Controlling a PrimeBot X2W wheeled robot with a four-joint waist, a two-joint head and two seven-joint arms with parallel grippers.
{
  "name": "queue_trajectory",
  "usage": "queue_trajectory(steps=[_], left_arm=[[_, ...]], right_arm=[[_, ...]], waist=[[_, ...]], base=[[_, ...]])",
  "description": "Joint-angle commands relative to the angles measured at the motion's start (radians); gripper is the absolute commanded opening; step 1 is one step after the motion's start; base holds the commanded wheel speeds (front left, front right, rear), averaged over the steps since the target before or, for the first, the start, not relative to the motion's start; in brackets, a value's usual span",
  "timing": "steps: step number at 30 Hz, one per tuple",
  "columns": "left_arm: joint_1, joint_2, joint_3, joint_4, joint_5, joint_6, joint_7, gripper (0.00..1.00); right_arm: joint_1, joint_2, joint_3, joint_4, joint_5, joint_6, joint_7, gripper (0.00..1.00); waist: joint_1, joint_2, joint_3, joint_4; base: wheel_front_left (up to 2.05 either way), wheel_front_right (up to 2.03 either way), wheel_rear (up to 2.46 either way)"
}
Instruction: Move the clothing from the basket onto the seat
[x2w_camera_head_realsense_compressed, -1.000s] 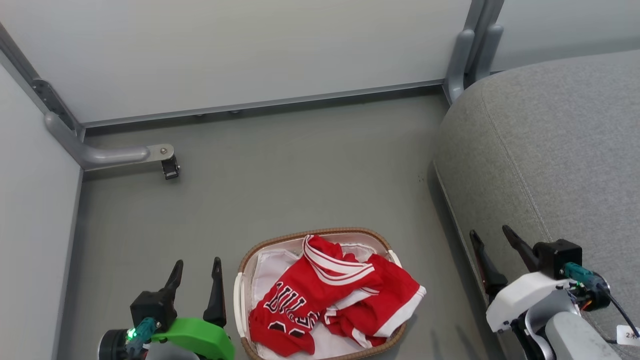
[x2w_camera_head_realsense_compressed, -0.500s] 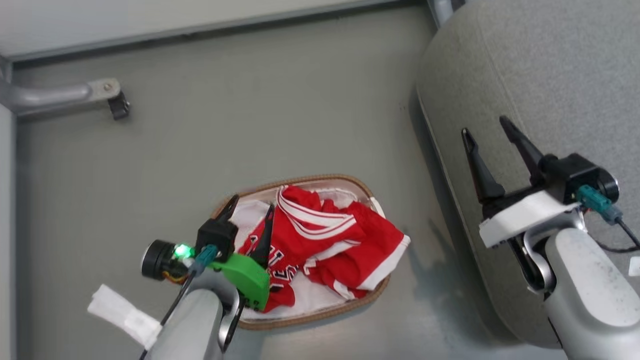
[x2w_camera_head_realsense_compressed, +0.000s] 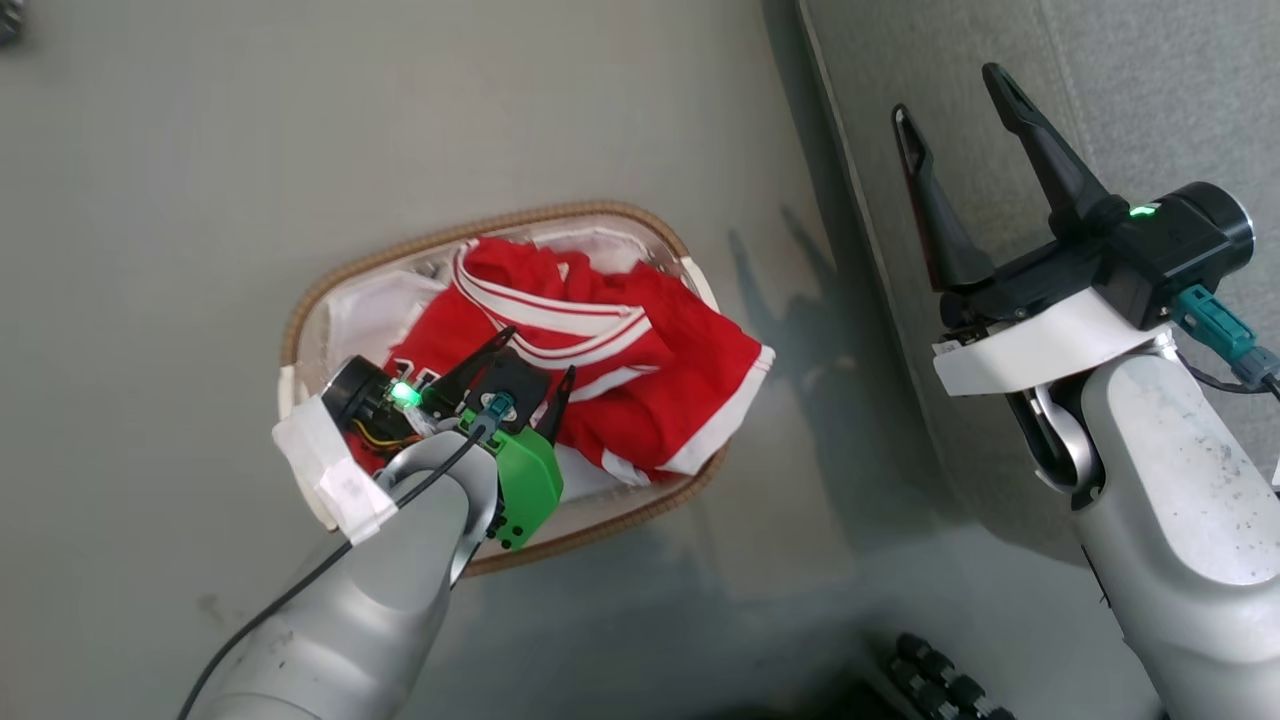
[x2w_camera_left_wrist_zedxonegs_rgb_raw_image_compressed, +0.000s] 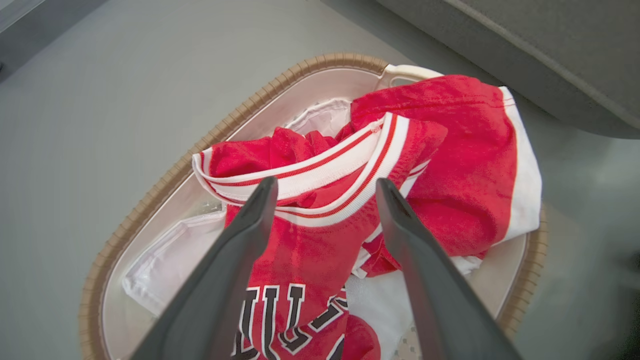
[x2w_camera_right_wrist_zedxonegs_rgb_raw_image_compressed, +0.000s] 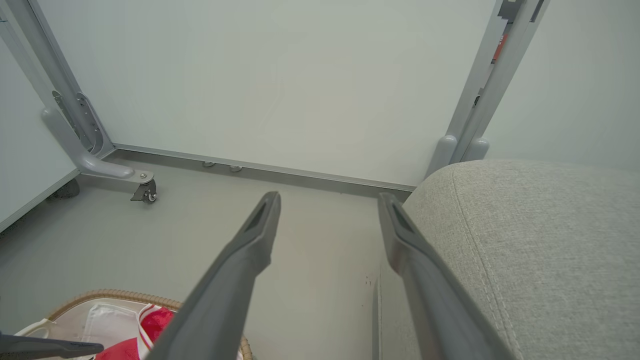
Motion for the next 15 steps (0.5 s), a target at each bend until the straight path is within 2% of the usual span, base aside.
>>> queue_trajectory(steps=[1,7,12,15], left_arm=[[-0.034,0.009,-0.015,0.025,-0.003,0.009,0.009,1.0],[-0.097,0.009,-0.068,0.123,-0.009,0.055,0.033,1.0],[-0.138,0.009,-0.118,0.184,0.03,0.102,0.054,1.0],[-0.165,0.011,-0.134,0.206,0.051,0.156,0.062,1.0]], right_arm=[[-0.018,0.002,0.0,-0.009,-0.001,0.0,-0.003,1.0],[-0.031,-0.001,-0.007,-0.01,0.005,0.0,-0.003,1.0],[-0.029,0.001,-0.019,-0.01,0.003,0.0,-0.003,1.0],[-0.033,0.004,-0.022,-0.016,0.005,0.0,-0.003,1.0]], waist=[[-0.0003,-0.0001,0.156,-0.091],[-0.0003,-0.0001,0.214,-0.105],[-0.0003,-0.0001,0.245,-0.112],[-0.0003,-0.0001,0.259,-0.116]], base=[[0.0,0.0,0.0],[0.0,0.0,0.0],[0.0,0.0,0.0],[0.0,0.0,0.0]])
